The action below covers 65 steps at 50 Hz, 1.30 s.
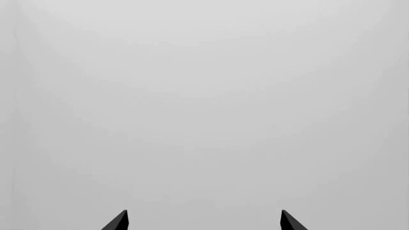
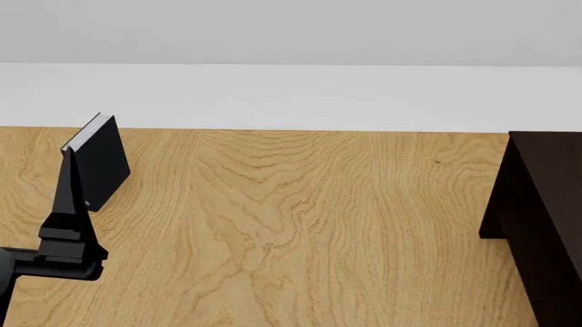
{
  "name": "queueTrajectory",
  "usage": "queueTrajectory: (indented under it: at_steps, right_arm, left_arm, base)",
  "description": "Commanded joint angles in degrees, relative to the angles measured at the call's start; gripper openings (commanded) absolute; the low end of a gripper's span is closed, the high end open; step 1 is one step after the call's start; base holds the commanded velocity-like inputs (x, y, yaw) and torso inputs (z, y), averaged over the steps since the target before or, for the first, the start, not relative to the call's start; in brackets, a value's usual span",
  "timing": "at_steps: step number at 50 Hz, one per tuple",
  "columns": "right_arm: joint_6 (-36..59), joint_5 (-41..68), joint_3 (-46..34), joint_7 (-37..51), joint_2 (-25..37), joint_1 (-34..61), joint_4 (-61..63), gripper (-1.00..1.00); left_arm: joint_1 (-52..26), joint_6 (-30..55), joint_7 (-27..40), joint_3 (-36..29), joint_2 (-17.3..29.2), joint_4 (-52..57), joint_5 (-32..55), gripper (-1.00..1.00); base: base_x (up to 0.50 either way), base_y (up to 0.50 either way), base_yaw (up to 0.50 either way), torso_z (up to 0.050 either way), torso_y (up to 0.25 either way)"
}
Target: Pick up the book on the right and place it on the cabinet shelf.
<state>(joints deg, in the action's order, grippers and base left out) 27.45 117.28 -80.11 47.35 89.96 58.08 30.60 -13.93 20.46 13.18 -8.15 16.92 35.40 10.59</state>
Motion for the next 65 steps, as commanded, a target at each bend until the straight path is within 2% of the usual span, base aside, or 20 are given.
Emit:
queueTrajectory:
  at_steps: [1, 27, 42, 43, 58, 65]
  right_arm:
    - [-2.56, -3.43, -2.52, -4.23, 0.02, -2.78, -2.33, 1.00]
    - [-9.89, -7.23, -7.87, -8.28, -1.64, -8.80, -3.58, 1.00]
    - [-9.77, -7.12, -8.18, -8.14, -2.73, -9.29, -4.33, 1.00]
    - [-9.49, -7.05, -8.14, -7.29, -2.67, -9.24, -4.35, -1.00]
    - [-5.16, -7.20, -4.16, -1.96, -0.76, -5.29, 0.24, -1.00]
    - [1.67, -5.91, 0.53, 4.78, -4.68, 0.14, 3.33, -1.00]
  left_arm:
    - [-0.04, -0.12, 0.19, -0.29, 0.16, -0.20, 0.20, 1.00]
    - [-0.17, -0.05, 0.77, -1.11, 0.67, -0.17, 0.25, 1.00]
    - [-0.26, -0.64, 1.03, -1.32, 0.86, -0.78, 0.37, 1.00]
    - [-0.25, -0.60, 1.06, -1.32, 0.88, -0.76, 0.41, 1.00]
    - [-0.19, -0.31, 1.40, -1.37, 1.25, -0.17, 0.82, 1.00]
    - [-0.13, -0.33, 1.53, -1.51, 1.41, -0.03, 0.89, 1.00]
  base:
    - [0.00, 0.00, 0.00, 0.000, 0.000]
    - [0.00, 0.00, 0.00, 0.000, 0.000]
    - [0.00, 0.00, 0.00, 0.000, 0.000]
    - [0.00, 0.00, 0.00, 0.000, 0.000]
    - [0.00, 0.00, 0.00, 0.000, 0.000]
    - [0.00, 0.00, 0.00, 0.000, 0.000]
